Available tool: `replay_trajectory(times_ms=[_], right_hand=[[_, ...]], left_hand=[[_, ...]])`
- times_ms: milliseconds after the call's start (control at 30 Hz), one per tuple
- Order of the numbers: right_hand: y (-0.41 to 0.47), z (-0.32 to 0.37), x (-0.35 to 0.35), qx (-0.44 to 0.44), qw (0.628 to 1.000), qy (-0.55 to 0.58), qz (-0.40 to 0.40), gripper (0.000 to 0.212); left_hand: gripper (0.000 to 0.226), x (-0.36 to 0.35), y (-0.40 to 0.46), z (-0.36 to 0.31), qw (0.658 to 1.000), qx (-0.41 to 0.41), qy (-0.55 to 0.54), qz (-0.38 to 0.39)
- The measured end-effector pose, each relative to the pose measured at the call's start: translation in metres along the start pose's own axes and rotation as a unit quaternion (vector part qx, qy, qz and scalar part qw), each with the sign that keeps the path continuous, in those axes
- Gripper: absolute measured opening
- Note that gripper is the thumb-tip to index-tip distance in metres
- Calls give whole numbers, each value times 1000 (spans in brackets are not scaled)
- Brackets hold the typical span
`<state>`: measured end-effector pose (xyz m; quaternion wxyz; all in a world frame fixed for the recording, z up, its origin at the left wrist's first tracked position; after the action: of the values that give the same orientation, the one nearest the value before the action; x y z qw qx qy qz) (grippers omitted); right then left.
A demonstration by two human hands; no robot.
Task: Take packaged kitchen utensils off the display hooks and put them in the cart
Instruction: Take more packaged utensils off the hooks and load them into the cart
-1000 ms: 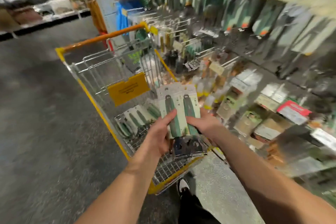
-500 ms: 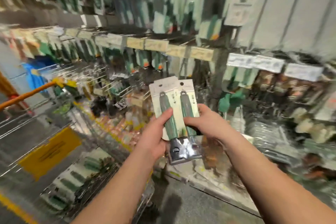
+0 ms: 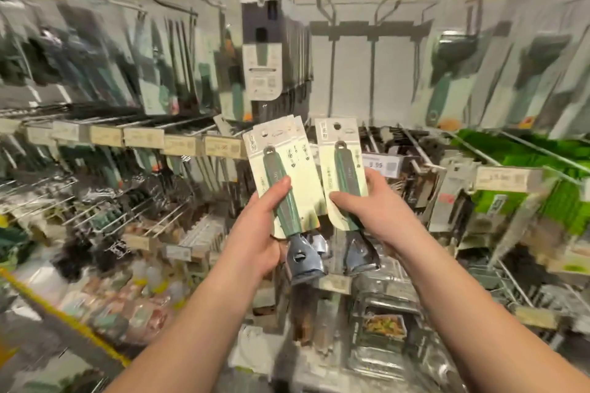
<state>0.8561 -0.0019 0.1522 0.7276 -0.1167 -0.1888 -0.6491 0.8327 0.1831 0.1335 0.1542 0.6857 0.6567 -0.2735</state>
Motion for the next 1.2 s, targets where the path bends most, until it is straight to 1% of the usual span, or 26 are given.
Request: replay_trajectory(times_ms=[67,100,167,267,300,367,467,567,800,867,967,1000,1100,1200], right_hand=[[1,0,21,12,999,-4,-33,56],[1,0,30,20,999,-10,-49,59],[3,2,45,31,996,-22,-79,62],[7,8,64,48,991,-27,-121,64],[9,12,69,55,989,-33,-134,63],[16,22,79,70,985,-37,-156,64],[30,40,86,92,980,-55,-169,73],[45,60,90,92,974,-82,-188,79],[74,82,95,97,967,-58,-229,76],[80,84,94,95,965,-62,-237,76],[88,85,93,92,963,-58,-245,72],[93,84,93,90,963,-57,-249,71],[103,83,91,81,962,-60,-254,70],[125,78,90,45,961,-70,-262,72]], left_hand=[[64,-16,6,-3,1000,-13,7,2],[61,-24,8,-6,1000,-22,8,1],[49,-39,10,-11,999,-32,7,6],[24,-56,11,-20,999,-44,5,27],[22,-59,11,-23,998,-48,4,31],[22,-64,12,-29,998,-50,6,30],[27,-65,16,-37,998,-51,4,30],[31,-67,18,-45,998,-46,-5,43],[32,-66,27,-59,996,-21,-12,82],[36,-64,31,-64,996,-17,-10,90],[52,-61,37,-68,996,-11,-2,92],[53,-60,39,-69,996,-9,-1,94],[43,-57,40,-72,994,4,-8,105],[45,-54,43,-73,993,14,-5,113]])
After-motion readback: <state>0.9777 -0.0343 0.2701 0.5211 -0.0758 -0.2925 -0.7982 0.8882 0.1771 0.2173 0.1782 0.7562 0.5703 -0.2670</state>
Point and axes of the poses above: each hand's wrist, its own y-axis towards the middle knuckle, its own x-axis out of the back of the hand, z = x × y, the point moved 3 cm from there along y, towards the middle knuckle, and after that the axes turned 5 degrees about z, right-handed, at the moved point
